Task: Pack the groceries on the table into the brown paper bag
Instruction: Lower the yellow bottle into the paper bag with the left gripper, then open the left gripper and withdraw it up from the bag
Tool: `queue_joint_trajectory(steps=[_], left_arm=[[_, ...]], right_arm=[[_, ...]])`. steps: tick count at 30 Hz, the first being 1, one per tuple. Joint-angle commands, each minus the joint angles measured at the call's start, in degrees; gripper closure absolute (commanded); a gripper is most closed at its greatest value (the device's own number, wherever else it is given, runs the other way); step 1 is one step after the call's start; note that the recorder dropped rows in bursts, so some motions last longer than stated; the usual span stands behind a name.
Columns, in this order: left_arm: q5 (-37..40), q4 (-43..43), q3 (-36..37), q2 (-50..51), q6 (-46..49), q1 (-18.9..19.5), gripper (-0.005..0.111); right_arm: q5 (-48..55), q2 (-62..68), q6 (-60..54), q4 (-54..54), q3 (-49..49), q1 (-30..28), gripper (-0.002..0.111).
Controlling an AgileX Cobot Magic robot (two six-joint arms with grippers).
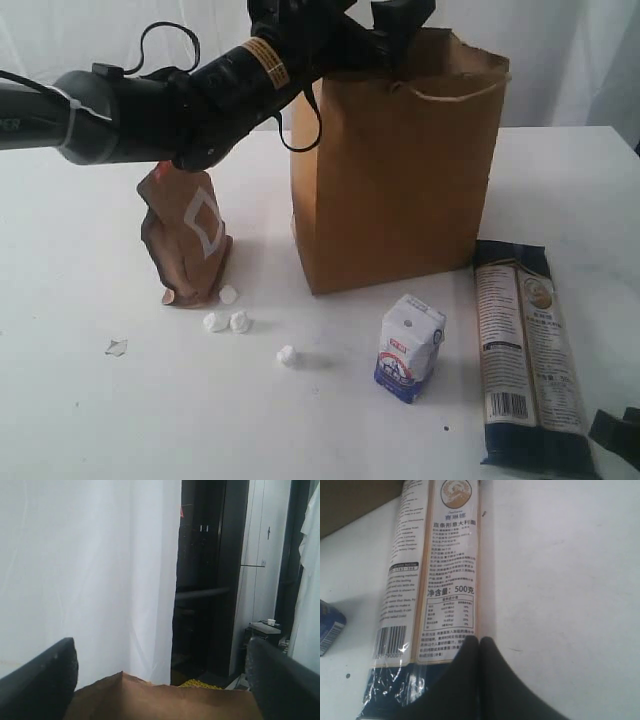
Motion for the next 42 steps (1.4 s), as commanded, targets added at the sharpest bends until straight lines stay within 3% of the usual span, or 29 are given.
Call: queue_joint_trajectory(steps=[1, 7, 11, 16, 22, 27, 36, 42], left_arm=[[-1.06, 1.01, -0.23, -0.83, -4.11, -0.05, 0.016], [-3.86, 3.42, -0.23, -1.88, -8.21, -0.05, 0.018], [-4.09, 7.15, -0.23, -3.3, -8.21, -0.05, 0.027], [-3.66, 13.93, -0.23, -5.13, -9.6, 0.16, 0.052], [-3.0, 26.03, -0.23, -8.32, -10.43, 0.16, 0.074], [0.86, 37.18, -0.23, -10.32, -14.59, 0.16, 0.106], [6.01, 46.93, -0.23, -15.7, -24.94, 0.49, 0.107], [20.9, 58.11, -0.23, -22.25, -31.22, 0.49, 0.107]], right_arm=[[0.03, -0.17, 0.11, -0.01, 0.17, -0.63, 0.108], [0.03, -0.17, 0.11, -0.01, 0.17, -0.63, 0.108], [0.03, -0.17, 0.11, -0.01, 0.17, -0.63, 0.108], [0.03, -0.17, 0.11, -0.01, 0.17, -0.63, 0.108], [0.03, -0.17, 0.11, -0.01, 0.17, -0.63, 0.108], [0.03, -0.17, 0.11, -0.01, 0.17, -0.63, 0.108], [0.03, -0.17, 0.11, -0.01, 0.17, -0.63, 0.108], [0.03, -0.17, 0.11, -0.01, 0.17, -0.63, 0.108]])
